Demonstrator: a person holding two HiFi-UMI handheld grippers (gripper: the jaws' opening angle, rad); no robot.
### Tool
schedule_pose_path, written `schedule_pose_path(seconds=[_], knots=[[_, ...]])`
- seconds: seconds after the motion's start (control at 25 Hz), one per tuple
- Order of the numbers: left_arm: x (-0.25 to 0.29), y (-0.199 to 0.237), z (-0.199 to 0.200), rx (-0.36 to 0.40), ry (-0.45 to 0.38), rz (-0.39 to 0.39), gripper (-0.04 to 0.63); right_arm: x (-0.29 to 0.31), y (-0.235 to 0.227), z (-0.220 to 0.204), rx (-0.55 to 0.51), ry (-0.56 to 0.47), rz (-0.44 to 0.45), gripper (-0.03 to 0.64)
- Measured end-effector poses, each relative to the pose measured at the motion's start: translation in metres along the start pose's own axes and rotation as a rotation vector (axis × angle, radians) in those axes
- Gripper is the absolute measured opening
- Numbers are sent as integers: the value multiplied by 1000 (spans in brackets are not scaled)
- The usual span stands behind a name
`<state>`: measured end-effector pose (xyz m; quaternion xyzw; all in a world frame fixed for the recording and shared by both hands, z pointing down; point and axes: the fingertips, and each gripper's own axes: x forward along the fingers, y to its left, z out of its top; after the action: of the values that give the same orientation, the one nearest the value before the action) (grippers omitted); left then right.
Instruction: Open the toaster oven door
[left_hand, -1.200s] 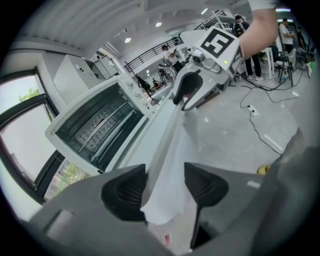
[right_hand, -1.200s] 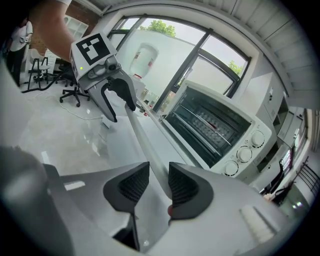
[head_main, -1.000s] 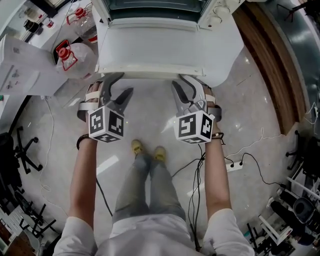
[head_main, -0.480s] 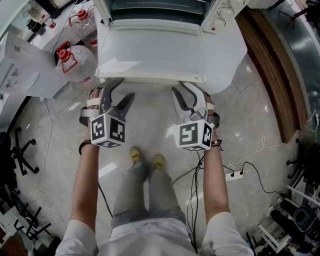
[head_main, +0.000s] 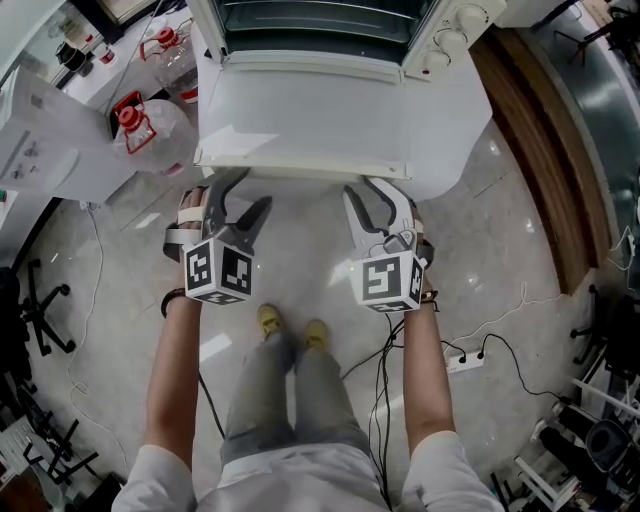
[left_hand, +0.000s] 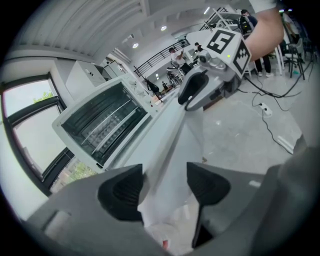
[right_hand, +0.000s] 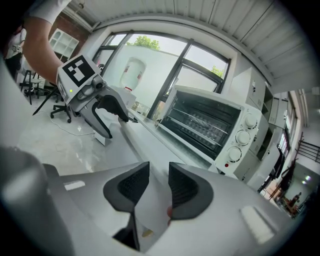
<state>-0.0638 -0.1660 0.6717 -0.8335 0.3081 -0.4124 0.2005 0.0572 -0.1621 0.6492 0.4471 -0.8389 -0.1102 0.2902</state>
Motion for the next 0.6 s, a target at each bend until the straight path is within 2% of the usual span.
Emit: schedule_pose_path(seconds=[0.2, 0.6], knots=[[-4, 3, 5, -31, -13, 4, 270, -4, -4, 5, 71, -30, -5, 106], [-11, 11, 12, -91, -22, 13, 275, -11, -10, 15, 127, -52, -15, 106]])
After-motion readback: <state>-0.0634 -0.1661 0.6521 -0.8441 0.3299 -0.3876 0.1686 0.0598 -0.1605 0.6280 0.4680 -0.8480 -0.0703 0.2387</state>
